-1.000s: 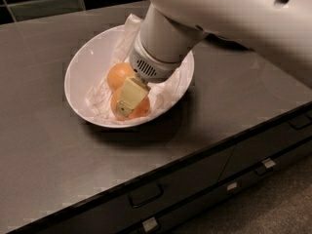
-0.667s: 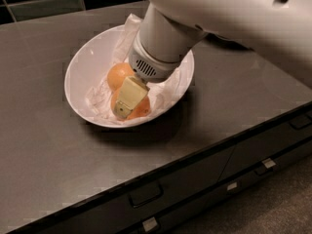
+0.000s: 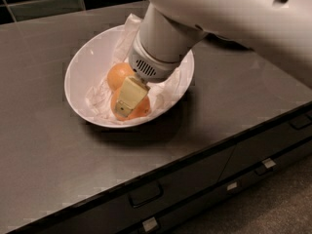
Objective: Pick orange from white bowl
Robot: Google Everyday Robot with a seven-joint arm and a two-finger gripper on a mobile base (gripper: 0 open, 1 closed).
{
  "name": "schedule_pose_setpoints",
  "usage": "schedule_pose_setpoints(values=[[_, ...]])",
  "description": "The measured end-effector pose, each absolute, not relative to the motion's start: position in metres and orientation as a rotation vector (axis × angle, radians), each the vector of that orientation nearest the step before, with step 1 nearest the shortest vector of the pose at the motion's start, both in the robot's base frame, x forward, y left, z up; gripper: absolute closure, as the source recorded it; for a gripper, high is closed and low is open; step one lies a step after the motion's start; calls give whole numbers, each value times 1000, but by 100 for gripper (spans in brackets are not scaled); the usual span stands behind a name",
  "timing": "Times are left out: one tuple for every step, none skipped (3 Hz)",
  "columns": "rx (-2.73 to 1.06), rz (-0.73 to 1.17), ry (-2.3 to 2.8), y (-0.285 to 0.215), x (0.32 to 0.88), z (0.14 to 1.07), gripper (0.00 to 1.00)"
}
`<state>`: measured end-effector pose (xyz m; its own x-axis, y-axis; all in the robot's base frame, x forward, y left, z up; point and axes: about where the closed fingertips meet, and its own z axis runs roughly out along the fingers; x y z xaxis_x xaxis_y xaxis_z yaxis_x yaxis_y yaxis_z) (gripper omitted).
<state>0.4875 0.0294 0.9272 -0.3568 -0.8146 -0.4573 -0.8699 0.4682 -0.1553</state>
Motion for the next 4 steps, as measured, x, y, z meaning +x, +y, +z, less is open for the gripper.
schedule_pose_setpoints(values=[[-1391, 155, 2245, 30, 489, 926, 22], [-1373, 160, 2248, 33, 492, 918, 22], [-1357, 168, 2258, 36, 495, 907, 23], [-1341, 172, 2263, 38, 499, 898, 33]])
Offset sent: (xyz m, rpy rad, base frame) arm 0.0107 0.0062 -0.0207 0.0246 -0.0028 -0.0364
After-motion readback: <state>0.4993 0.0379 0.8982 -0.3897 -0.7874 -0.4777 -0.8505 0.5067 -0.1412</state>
